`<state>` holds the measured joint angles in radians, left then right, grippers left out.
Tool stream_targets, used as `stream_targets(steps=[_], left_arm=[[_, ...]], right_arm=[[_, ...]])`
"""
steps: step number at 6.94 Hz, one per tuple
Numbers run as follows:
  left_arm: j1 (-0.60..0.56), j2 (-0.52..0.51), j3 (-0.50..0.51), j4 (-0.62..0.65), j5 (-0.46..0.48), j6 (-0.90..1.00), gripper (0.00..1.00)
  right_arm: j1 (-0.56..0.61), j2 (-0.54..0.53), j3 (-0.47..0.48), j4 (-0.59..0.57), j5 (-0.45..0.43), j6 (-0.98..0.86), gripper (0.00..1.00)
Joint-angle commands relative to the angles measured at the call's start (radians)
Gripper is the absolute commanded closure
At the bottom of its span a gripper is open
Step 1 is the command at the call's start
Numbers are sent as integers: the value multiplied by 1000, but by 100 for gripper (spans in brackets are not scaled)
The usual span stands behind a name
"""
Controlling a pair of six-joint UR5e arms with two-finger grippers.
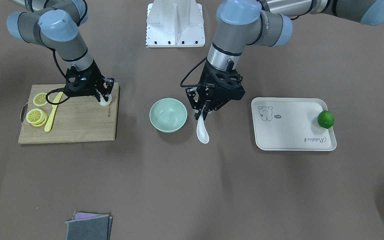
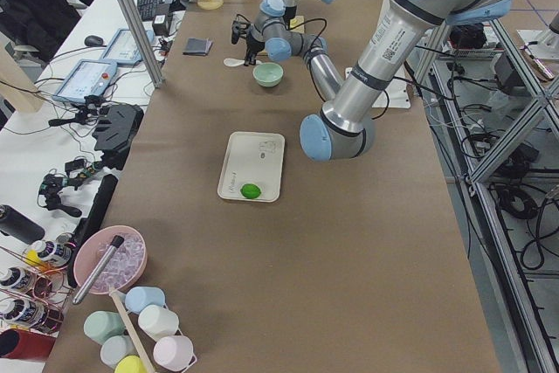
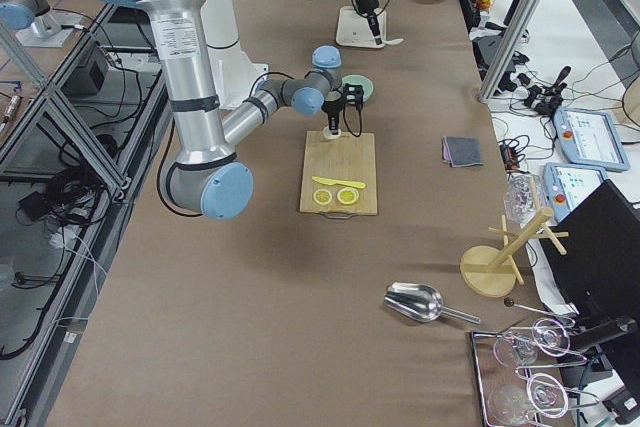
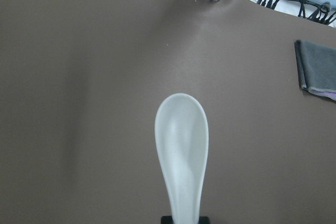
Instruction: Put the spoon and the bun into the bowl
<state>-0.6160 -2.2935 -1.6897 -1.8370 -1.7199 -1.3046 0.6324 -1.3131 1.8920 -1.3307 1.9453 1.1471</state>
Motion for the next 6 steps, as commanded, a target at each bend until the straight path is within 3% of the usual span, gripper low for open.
stream_targets(steps=[1, 2, 6], left_arm=[[162, -21, 2, 47, 134, 4, 100], [244, -26, 7, 48, 219, 4, 100], [249, -53, 83, 42, 255, 5, 100]], right_arm=[[85, 41, -1, -2, 98, 0, 100], [93, 54, -4, -2, 98, 0, 100], [93, 69, -5, -1, 96, 2, 100]])
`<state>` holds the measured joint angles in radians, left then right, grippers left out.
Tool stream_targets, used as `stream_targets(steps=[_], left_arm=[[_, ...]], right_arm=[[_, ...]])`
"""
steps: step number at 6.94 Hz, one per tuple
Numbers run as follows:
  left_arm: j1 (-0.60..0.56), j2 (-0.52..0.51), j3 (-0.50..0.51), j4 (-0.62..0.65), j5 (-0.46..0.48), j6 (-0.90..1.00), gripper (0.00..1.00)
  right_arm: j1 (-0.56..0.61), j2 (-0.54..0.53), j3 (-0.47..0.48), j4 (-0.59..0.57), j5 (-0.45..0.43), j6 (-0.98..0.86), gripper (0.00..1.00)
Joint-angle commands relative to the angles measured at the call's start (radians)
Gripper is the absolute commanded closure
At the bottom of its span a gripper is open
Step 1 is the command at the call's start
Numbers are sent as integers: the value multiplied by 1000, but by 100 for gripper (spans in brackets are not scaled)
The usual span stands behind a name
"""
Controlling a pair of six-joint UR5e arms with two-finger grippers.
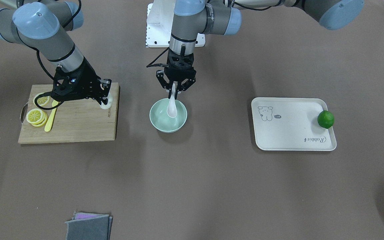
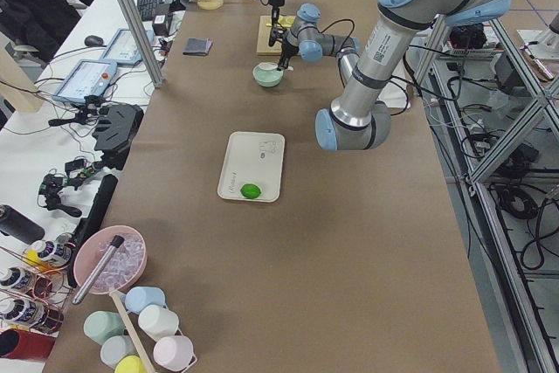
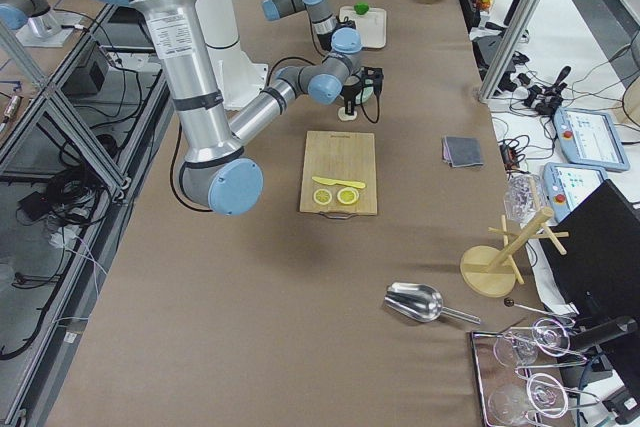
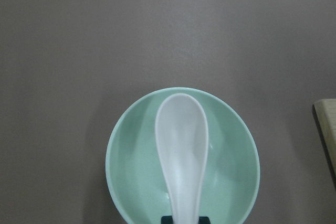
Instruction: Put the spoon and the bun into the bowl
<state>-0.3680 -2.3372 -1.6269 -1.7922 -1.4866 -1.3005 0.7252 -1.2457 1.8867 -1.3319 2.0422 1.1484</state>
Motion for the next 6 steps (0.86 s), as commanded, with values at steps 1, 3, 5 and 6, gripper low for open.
stream_targets(steps=[1, 3, 5, 6], left_arm=[[4, -28, 36, -4, 23, 1, 100], [39, -59, 64, -6, 139, -2, 50], [40, -50, 58, -6, 144, 4, 2], [35, -44, 18, 0, 135, 56, 2]], right_arm=[[-1, 2, 0, 2, 0, 1, 100], [-7, 3, 0, 6, -8, 8, 100], [-13, 20, 0, 8, -10, 34, 100], [-20, 40, 0, 5, -10, 51, 100]])
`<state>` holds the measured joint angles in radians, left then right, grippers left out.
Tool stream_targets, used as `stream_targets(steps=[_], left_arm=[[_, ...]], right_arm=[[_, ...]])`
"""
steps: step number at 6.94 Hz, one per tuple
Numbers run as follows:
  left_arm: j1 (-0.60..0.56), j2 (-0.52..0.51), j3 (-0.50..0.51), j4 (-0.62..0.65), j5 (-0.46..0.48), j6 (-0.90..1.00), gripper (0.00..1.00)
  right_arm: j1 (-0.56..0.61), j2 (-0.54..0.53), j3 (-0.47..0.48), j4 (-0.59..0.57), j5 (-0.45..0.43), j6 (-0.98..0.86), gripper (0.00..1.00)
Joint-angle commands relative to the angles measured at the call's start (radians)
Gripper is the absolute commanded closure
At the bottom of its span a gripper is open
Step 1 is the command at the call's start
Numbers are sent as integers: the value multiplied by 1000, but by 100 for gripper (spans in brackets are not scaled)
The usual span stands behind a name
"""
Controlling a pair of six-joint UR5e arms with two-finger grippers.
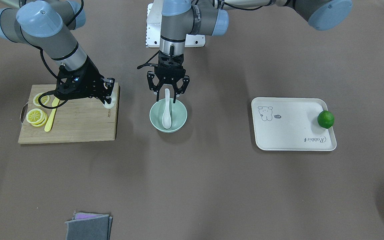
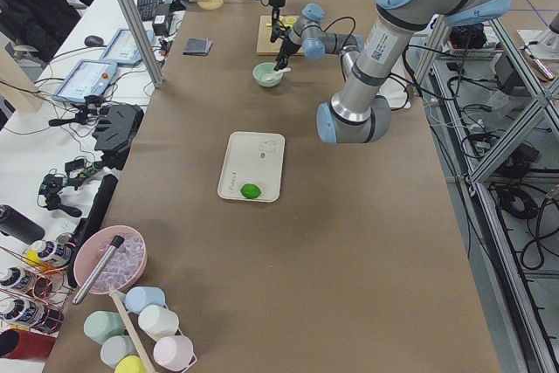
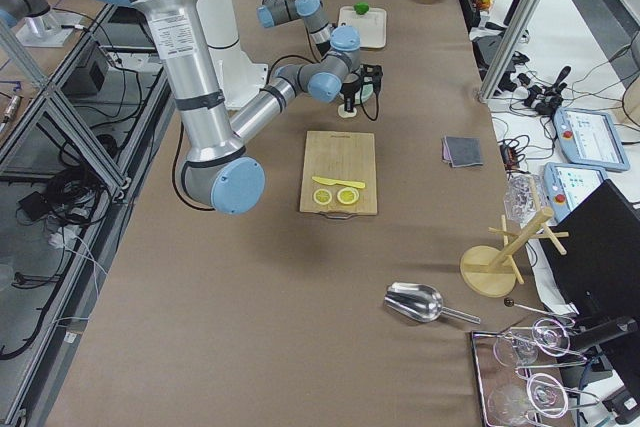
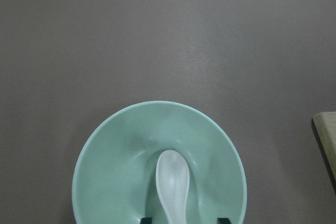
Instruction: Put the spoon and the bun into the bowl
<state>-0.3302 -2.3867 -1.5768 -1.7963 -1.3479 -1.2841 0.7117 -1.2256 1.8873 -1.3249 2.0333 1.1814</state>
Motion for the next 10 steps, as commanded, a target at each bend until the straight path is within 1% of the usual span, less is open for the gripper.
stream_targets(steps=[1, 2, 3, 4, 5, 6, 7, 8, 9, 10], left_arm=[[-39, 62, -125, 15, -8, 163, 2], [-114, 169, -226, 15, -67, 268, 2], [-206, 282, -303, 3, -101, 320, 2], [-305, 361, -313, -77, -161, 365, 2], [-404, 499, -346, -168, -277, 437, 2], [-517, 629, -359, -257, -368, 500, 2], [-615, 650, -362, -271, -435, 561, 2], [-627, 640, -356, -270, -460, 562, 2], [-627, 635, -353, -268, -462, 562, 2], [-629, 639, -357, -271, -464, 562, 2]], right_arm=[[-21, 68, -7, -7, -7, 35, 100], [-40, 128, -29, -8, -28, 71, 100], [-72, 171, -55, -7, -97, 72, 100], [-89, 257, -138, 4, -131, 73, 100], [-104, 326, -215, 6, -165, 72, 100], [-124, 345, -244, 7, -215, 70, 100], [-150, 356, -276, 15, -257, 70, 100], [-167, 354, -295, 27, -261, 70, 100], [-181, 357, -304, 29, -265, 70, 3], [-181, 370, -304, 27, -265, 70, 0]])
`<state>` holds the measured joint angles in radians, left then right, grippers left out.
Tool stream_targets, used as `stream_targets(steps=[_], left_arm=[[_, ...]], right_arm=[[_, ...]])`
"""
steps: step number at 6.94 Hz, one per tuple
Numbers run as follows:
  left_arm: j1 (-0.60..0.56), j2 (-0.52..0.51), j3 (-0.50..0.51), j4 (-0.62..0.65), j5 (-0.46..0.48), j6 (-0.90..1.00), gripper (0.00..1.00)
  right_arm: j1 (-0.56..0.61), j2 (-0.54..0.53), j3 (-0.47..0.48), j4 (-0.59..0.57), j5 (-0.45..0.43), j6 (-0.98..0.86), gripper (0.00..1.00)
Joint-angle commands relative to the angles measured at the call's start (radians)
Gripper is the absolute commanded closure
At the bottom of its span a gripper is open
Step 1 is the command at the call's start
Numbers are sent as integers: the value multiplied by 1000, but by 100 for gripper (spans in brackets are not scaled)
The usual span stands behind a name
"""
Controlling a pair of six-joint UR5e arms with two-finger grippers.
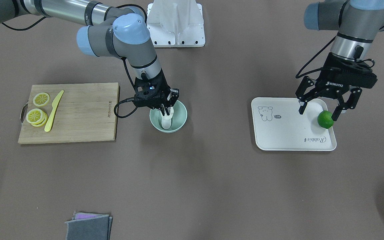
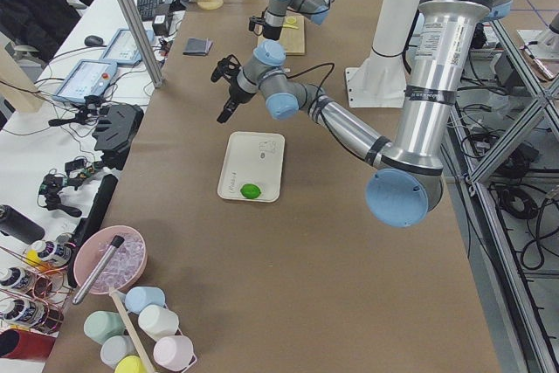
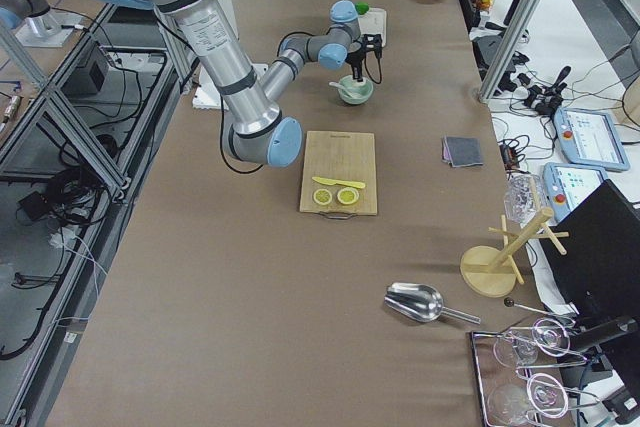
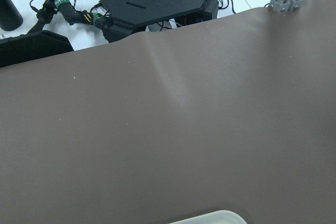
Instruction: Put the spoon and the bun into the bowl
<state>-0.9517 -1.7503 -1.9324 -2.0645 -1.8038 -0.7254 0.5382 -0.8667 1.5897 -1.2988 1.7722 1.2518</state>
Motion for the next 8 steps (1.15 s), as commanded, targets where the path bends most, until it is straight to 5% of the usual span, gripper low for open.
stream_targets(steps=[1, 4, 6, 8], left_arm=[[-7, 0, -3, -5, -9, 4, 2], [-83, 9, 1, -8, -53, 4, 2], [-171, 70, 1, -9, -94, 7, 2], [-385, 112, 64, 15, -339, 263, 2]], right_arm=[[-7, 27, -4, 0, -1, -11, 0], [157, 10, 100, -188, 145, -207, 0], [262, -171, 173, -226, 133, -525, 0], [400, -286, 165, -241, 145, -769, 0]])
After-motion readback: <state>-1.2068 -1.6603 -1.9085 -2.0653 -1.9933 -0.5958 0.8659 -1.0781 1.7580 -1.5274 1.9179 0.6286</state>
